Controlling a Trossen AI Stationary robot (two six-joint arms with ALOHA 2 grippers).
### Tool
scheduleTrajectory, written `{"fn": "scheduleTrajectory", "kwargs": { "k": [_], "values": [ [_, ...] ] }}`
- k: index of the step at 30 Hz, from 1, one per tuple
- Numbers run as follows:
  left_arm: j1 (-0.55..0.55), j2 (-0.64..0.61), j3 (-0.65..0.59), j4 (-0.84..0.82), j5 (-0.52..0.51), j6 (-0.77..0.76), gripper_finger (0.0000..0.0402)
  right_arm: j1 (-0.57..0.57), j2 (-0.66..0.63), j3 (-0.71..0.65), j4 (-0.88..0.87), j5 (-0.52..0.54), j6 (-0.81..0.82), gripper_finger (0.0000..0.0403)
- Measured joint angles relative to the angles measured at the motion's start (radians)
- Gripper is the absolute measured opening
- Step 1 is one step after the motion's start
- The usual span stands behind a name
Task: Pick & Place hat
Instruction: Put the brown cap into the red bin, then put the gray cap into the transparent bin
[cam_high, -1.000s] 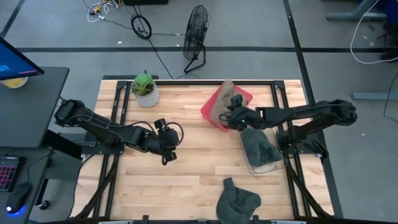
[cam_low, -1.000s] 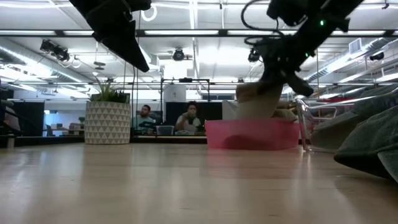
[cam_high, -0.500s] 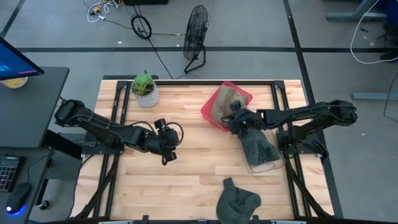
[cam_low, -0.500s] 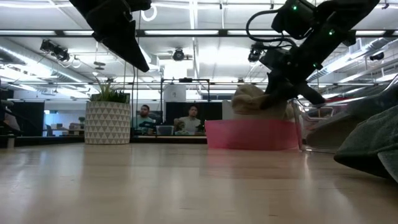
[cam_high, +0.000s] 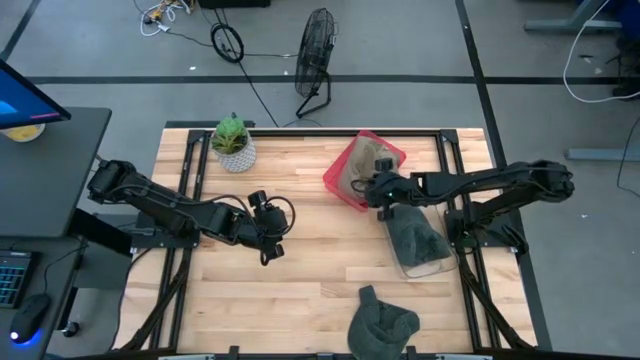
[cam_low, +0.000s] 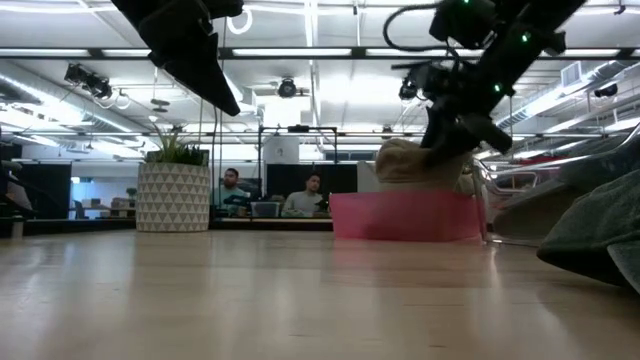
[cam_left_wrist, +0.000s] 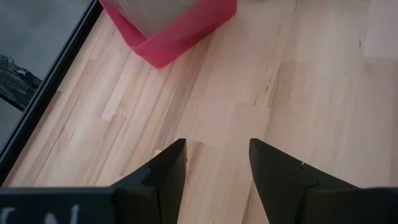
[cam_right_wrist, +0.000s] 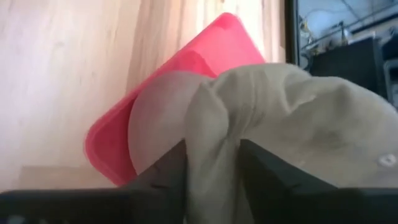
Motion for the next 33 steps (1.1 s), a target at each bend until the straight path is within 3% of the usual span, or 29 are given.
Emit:
{"fn": "scheduleTrajectory", "kwargs": {
  "k": [8, 14, 18, 22, 33],
  "values": [
    [0.0, 0.0, 0.0, 0.0, 0.0, 0.0, 0.0179, 0.08, 0.0, 0.239, -0.285, -0.014, 0.198, 0.0193],
    [0.0, 0.0, 0.0, 0.0, 0.0, 0.0, 0.0179, 0.235, -0.001, 0.372, -0.299, -0.211, 0.355, 0.0196],
    [0.0, 0.0, 0.0, 0.0, 0.0, 0.0, 0.0179, 0.372, -0.001, 0.382, -0.249, -0.3, 0.509, 0.0196],
    [0.0, 0.0, 0.0, 0.0, 0.0, 0.0, 0.0179, 0.516, 0.029, 0.383, -0.231, -0.318, 0.704, 0.0197],
    [0.0, 0.0, -0.001, 0.001, 0.001, -0.056, 0.0179, 0.763, 0.261, 0.383, -0.141, -0.559, 1.233, 0.0197]
  ]
}}
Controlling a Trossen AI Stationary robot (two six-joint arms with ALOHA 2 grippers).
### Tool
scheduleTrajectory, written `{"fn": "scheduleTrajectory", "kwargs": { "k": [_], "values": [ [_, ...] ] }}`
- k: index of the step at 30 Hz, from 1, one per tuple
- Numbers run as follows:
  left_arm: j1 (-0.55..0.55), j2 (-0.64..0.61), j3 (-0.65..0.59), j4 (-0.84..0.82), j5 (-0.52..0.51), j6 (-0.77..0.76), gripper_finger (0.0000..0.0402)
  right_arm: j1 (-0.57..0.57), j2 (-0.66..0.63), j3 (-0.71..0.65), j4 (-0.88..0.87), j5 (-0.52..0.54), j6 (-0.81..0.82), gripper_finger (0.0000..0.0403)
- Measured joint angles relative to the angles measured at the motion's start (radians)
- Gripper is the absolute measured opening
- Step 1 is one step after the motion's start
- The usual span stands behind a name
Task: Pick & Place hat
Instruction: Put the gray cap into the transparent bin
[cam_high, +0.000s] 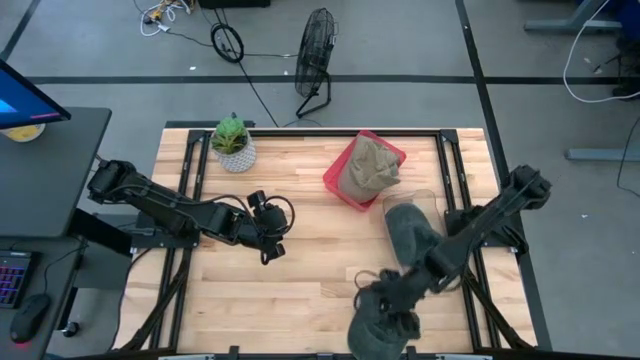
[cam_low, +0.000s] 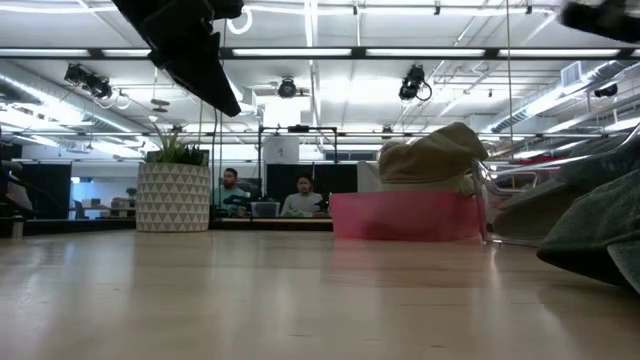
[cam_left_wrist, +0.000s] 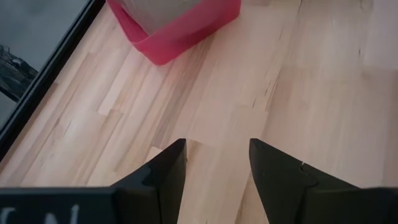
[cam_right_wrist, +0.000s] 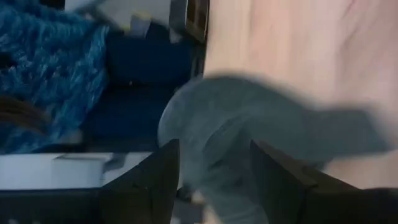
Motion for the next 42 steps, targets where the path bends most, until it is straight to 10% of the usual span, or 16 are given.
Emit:
{"fn": "scheduleTrajectory", "kwargs": {
  "k": [12, 19, 33, 42],
  "values": [
    [0.0, 0.0, 0.0, 0.088, 0.273, 0.0, 0.0179, 0.064, 0.202, -0.001, 0.116, -0.053, 0.309, 0.0197],
    [0.0, 0.0, 0.0, 0.153, 0.326, 0.138, 0.0179, 0.07, 0.227, -0.001, 0.116, 0.129, 0.194, 0.019],
    [0.0, 0.0, 0.0, 0.237, 0.325, 0.277, 0.0179, 0.051, 0.227, 0.005, 0.164, 0.12, 0.031, 0.0016],
    [0.0, 0.0, 0.0, 0.237, 0.325, 0.274, 0.0179, 0.014, 0.227, 0.344, -0.349, 0.151, -0.156, 0.0004]
  ]
}}
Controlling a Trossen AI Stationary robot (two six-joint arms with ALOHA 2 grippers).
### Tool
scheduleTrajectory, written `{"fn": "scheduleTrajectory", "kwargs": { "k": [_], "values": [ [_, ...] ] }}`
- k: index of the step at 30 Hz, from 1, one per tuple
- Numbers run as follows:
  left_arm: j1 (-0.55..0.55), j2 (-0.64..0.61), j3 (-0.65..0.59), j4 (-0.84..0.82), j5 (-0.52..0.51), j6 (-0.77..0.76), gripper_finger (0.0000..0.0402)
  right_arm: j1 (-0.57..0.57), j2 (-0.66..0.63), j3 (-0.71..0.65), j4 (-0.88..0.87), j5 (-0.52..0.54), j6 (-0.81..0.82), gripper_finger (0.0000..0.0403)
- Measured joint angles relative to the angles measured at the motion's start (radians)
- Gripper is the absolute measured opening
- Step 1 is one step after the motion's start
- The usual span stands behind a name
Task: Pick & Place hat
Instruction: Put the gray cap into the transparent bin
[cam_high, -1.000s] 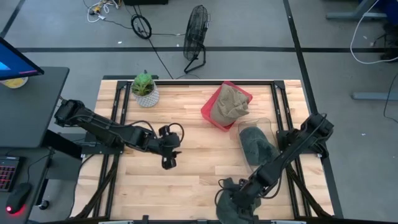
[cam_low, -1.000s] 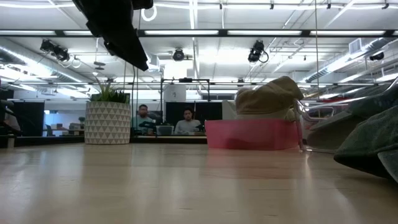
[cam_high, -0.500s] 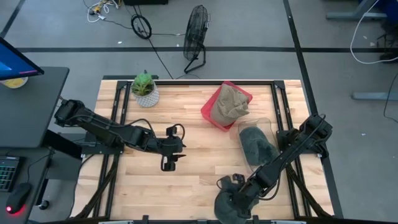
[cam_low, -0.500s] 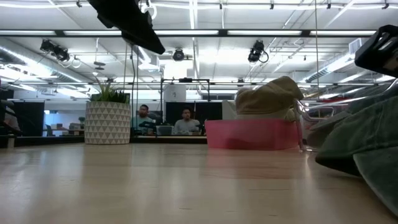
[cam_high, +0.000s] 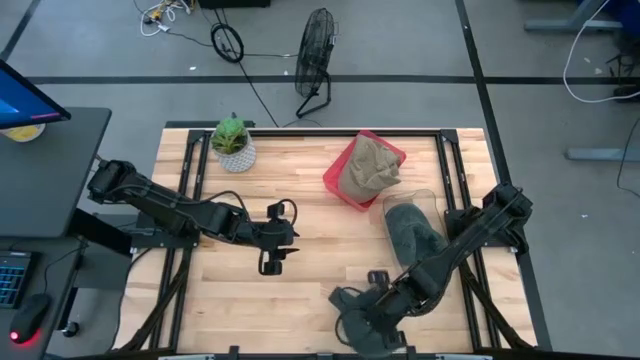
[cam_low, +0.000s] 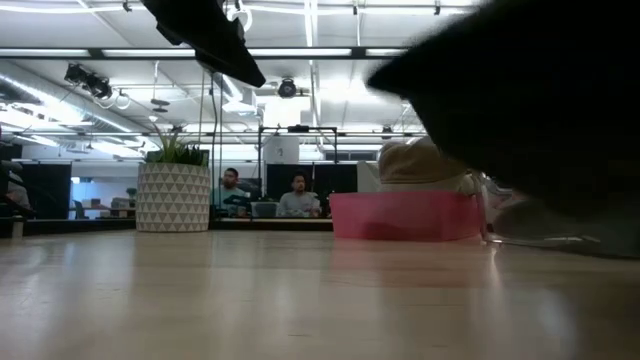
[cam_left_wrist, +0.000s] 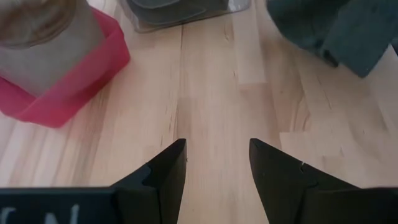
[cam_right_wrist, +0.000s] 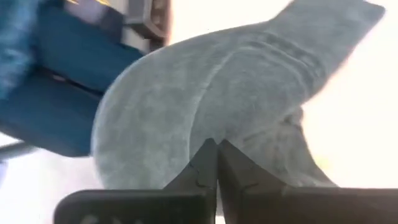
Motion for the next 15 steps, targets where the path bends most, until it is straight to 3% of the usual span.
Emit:
{"fn": "scheduleTrajectory", "kwargs": {
  "k": [9, 15],
  "values": [
    [0.0, 0.0, 0.0, 0.0, 0.0, -0.006, 0.0179, -0.003, -0.002, 0.397, -0.737, 0.363, -0.103, 0.0002],
    [0.0, 0.0, 0.0, -0.003, 0.0, -0.007, 0.0179, -0.003, -0.07, 0.37, -0.757, 0.433, -0.301, 0.0001]
  ]
}}
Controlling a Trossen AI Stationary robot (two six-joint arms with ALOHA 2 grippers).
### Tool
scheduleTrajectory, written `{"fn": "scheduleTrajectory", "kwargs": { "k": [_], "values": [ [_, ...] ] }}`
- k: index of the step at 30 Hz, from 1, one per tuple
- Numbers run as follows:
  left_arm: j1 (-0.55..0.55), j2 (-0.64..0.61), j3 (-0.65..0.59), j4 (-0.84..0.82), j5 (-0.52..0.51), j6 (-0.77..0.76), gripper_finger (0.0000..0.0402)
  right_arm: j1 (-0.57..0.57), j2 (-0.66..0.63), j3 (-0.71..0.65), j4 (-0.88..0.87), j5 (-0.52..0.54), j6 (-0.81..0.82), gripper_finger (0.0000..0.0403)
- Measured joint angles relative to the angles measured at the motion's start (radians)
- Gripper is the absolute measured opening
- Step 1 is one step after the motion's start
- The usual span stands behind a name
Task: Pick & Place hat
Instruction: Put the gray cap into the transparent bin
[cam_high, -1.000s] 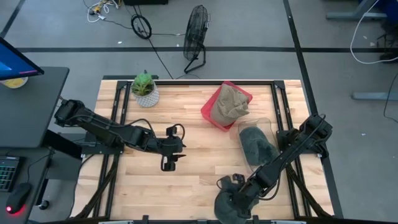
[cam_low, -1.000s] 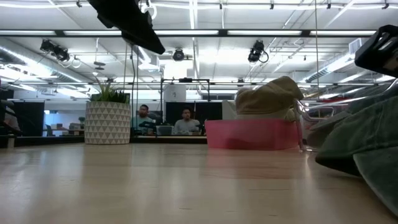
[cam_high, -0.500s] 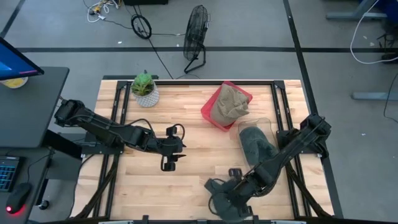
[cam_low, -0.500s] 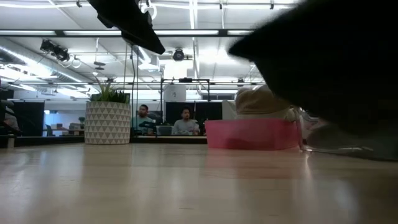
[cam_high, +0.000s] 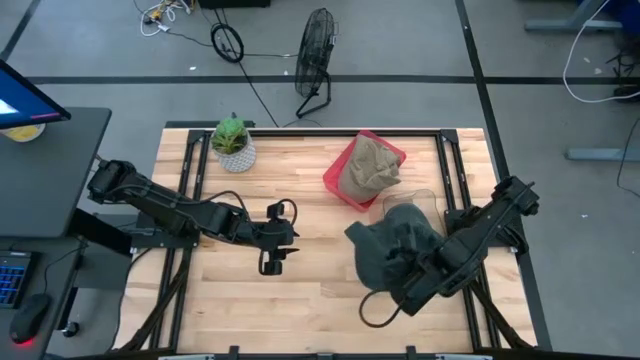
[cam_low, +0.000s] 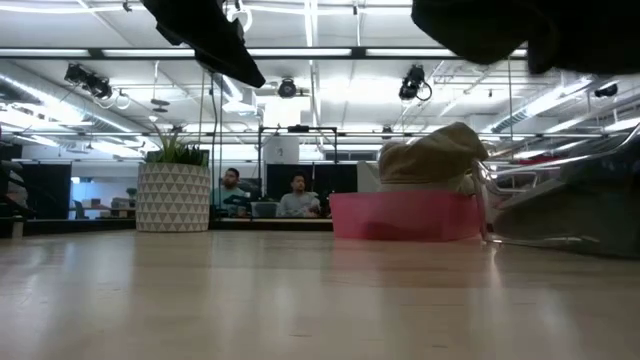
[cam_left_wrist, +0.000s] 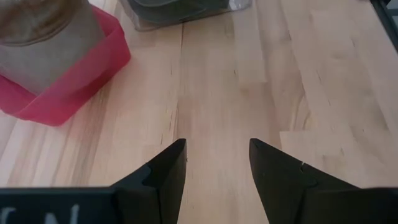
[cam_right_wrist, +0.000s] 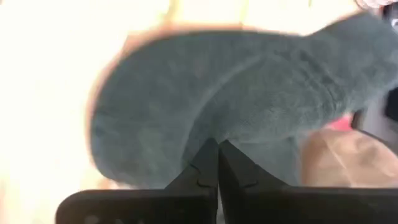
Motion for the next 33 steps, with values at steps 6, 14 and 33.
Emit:
{"fn": "scheduleTrajectory", "kwargs": {
  "k": [6, 14, 33],
  "values": [
    [0.0, 0.0, 0.0, -0.005, 0.0, 0.0, 0.0179, -0.005, -0.075, -0.149, -0.019, 0.038, 0.022, 0.0],
    [0.0, 0.0, 0.0, -0.005, -0.001, 0.0, 0.0179, -0.021, -0.27, -0.504, -0.014, 0.019, 0.144, 0.0],
    [0.0, 0.0, 0.0, -0.005, -0.001, -0.001, 0.0179, -0.024, -0.503, -0.911, 0.313, -0.112, 0.176, 0.0]
  ]
}}
